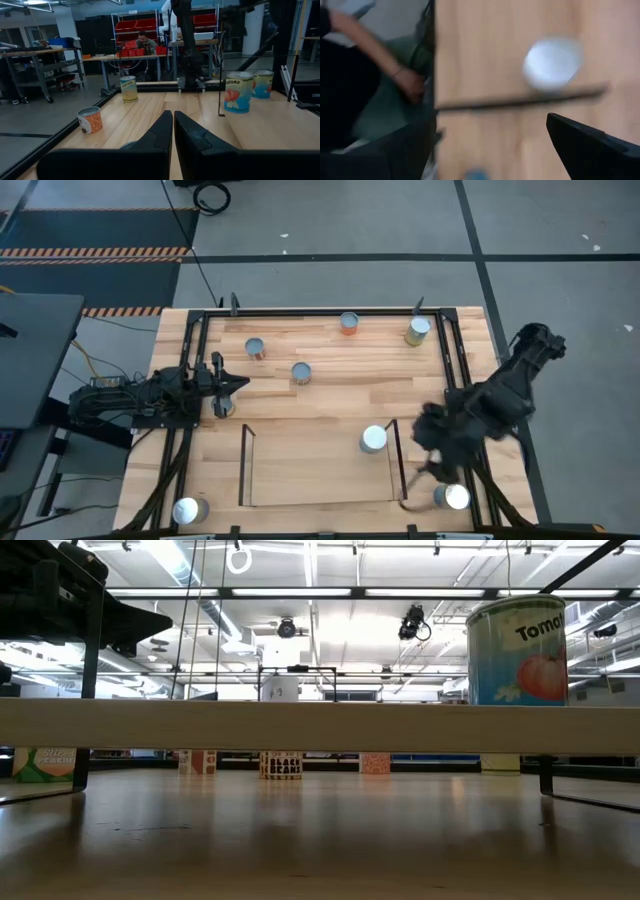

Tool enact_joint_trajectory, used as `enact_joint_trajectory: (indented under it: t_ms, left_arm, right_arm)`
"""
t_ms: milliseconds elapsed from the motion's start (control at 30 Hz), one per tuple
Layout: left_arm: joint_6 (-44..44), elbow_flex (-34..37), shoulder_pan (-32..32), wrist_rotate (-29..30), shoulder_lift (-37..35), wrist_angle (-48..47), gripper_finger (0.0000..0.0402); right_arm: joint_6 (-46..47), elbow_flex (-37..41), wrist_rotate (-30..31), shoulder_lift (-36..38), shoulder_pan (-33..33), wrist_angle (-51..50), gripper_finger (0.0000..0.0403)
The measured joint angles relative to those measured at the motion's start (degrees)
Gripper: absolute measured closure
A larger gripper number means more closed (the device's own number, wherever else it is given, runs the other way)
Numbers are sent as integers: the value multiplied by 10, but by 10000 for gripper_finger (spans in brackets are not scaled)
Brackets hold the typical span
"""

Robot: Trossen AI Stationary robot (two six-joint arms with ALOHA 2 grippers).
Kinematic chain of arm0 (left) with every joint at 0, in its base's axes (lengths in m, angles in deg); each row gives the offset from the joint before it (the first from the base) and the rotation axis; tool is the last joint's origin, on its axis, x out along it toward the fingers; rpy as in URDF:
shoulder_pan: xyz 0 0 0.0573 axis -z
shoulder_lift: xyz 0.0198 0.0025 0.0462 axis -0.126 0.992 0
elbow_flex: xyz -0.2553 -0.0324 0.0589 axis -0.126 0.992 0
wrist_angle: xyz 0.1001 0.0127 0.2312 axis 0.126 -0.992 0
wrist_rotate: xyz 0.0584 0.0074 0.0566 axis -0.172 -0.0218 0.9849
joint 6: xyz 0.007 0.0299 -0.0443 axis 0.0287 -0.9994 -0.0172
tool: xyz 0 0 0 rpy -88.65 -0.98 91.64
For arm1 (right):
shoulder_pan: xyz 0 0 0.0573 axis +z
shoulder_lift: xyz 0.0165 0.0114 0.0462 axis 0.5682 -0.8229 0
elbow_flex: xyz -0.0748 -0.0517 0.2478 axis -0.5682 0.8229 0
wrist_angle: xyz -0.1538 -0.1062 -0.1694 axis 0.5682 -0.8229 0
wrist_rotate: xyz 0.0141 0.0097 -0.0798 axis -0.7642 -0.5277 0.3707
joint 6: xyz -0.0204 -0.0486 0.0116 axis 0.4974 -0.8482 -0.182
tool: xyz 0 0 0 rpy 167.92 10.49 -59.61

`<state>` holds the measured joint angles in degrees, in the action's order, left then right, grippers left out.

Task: Pick and place cans onto a shelf
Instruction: Put the canned tomatoes on the shelf

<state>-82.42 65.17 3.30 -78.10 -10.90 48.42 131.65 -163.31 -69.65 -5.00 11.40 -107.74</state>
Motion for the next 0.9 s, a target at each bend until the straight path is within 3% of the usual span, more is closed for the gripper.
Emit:
enact_joint_trajectory:
  t_ms: [200,367,600,900]
  left_arm:
    - [0,0,0,0,0,0,377]
    - [0,0,0,0,0,0,377]
    - [0,0,0,0,0,0,377]
    - [0,0,0,0,0,0,377]
  right_arm:
    - [229,0,12,-39,132,-49,29]
    - [358,0,3,-107,187,-98,24]
    - [364,0,-84,-187,191,-95,5]
    - [355,36,-60,-191,214,-67,3]
